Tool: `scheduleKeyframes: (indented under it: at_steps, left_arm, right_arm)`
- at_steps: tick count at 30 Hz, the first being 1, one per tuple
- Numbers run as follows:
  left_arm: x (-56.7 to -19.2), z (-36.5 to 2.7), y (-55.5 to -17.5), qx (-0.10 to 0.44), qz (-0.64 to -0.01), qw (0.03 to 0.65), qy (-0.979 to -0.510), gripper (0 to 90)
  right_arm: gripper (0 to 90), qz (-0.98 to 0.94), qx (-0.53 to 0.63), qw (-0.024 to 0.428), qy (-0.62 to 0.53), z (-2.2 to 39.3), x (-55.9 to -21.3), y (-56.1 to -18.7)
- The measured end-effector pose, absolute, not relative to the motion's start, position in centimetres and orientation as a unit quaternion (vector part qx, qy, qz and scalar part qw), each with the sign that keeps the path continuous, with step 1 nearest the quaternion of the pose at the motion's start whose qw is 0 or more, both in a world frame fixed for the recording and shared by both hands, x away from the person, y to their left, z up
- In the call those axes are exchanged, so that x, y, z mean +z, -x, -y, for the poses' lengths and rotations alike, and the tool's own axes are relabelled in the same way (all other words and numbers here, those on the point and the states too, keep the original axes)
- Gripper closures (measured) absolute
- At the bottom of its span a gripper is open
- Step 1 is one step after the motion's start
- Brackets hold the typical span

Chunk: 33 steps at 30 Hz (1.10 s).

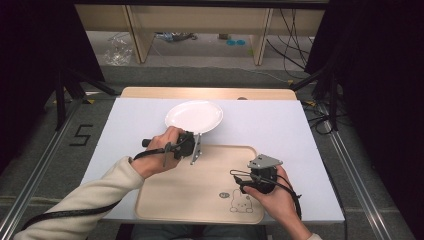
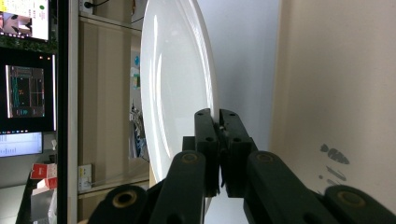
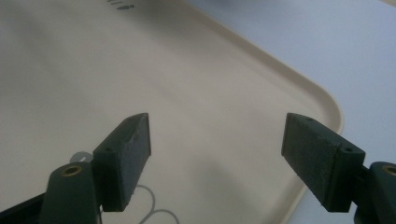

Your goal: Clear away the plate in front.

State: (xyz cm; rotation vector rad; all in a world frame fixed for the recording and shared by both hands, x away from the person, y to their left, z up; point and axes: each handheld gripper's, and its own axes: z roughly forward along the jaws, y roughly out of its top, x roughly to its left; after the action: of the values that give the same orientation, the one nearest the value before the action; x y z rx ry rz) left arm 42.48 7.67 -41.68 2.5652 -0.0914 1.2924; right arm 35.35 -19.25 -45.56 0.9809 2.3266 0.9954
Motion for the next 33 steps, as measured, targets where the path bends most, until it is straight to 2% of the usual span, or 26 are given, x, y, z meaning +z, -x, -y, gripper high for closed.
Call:
scheduleKeyframes:
  at_steps: [33]
  left_arm:
    - [-41.1, -8.3, -39.6, 0.446, 0.04, 0.141, -0.883, 87.3]
  right_arm:
    - [25.1, -0.837, 0.355, 0.208, -0.36, 19.2, -45.5, -35.2]
